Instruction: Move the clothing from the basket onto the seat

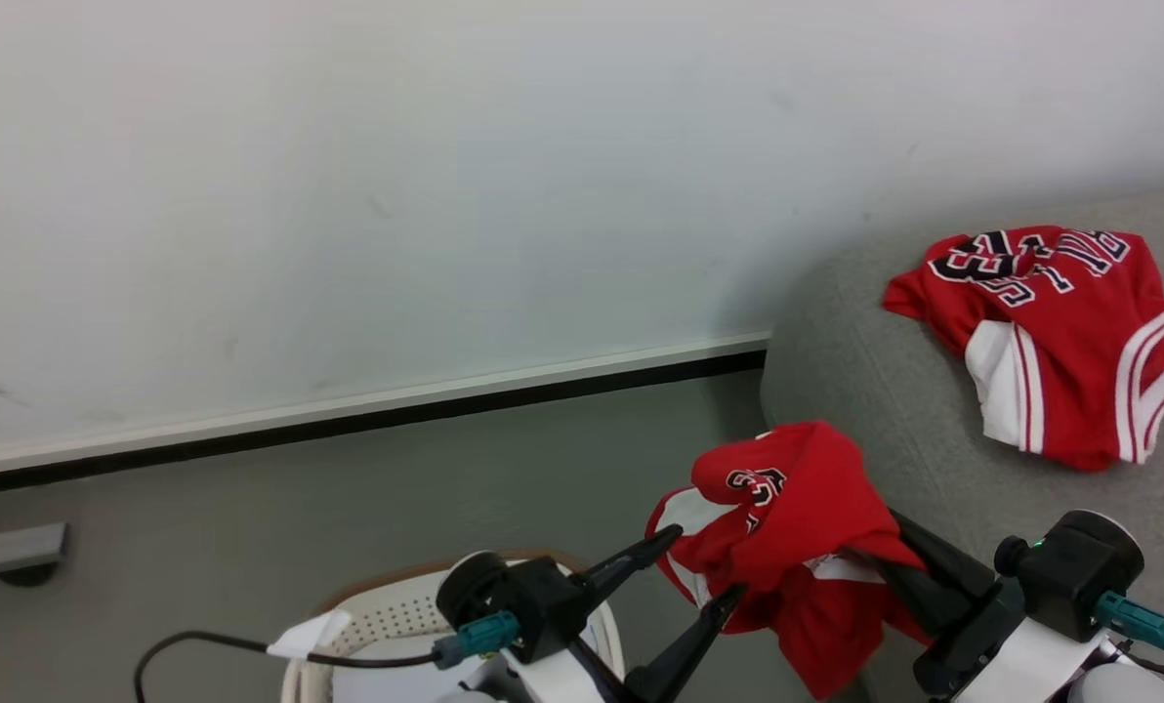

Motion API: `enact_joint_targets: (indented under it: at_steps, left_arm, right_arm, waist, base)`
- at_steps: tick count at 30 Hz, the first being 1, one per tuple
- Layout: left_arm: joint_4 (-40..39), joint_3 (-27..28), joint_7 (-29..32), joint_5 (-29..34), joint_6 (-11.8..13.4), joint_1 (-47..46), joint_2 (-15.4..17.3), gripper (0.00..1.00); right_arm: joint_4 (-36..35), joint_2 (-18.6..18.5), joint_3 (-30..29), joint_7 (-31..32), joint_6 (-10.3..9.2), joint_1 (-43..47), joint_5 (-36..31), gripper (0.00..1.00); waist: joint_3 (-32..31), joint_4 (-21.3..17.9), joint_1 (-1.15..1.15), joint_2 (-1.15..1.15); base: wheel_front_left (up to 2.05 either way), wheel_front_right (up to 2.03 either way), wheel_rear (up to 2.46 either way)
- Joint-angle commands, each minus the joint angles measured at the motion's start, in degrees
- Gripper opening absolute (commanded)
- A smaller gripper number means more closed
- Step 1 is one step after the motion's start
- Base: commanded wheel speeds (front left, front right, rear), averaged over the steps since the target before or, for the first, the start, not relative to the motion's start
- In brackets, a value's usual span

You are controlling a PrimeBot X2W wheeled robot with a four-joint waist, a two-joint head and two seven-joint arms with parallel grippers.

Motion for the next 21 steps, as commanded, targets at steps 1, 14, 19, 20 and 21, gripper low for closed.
enact_joint_targets:
  at_steps: [1, 14, 19, 20, 21]
  left_arm:
    - [0.32, 0.11, -0.19, 0.25, -0.19, 0.59, -0.06, 1.0]
    - [0.7, 1.72, -0.19, 2.58, -0.93, -0.81, -1.55, 1.0]
    - [1.21, 2.42, -0.19, 3.3, -1.15, -3.68, -0.5, 1.0]
    - [1.17, 2.55, -0.19, 3.45, -1.18, -4.56, -0.19, 1.0]
    - [1.11, 2.78, -0.19, 3.83, -1.2, -5.57, 0.18, 1.0]
  right_arm:
    - [-0.27, -0.38, -0.57, 0.12, -0.14, 0.62, -0.44, 0.0]
    - [-1.34, -0.67, -5.5, -0.03, -0.15, 1.88, -1.88, 0.0]
    - [0.14, -0.29, -11.92, -0.79, -0.15, 0.33, -3.22, 0.0]
    - [0.35, -0.37, -13.38, -0.91, -0.15, -0.33, -3.59, 0.0]
    - [0.68, -0.35, -15.13, -1.23, -0.14, -1.01, -3.73, 0.0]
  waist:
    - [0.87, -2.17, 0.0, 0.0]
    - [4.64, -5.96, 0.0, 0.0]
    - [10.31, -5.23, 0.0, 0.0]
    - [12.09, -5.04, 0.0, 0.0]
    - [13.93, -4.83, 0.0, 0.0]
  base:
    - [0.0, 0.0, 0.0]
    - [0.0, 0.0, 0.0]
    - [0.0, 0.0, 0.0]
    - [0.0, 0.0, 0.0]
    - [0.0, 0.0, 0.0]
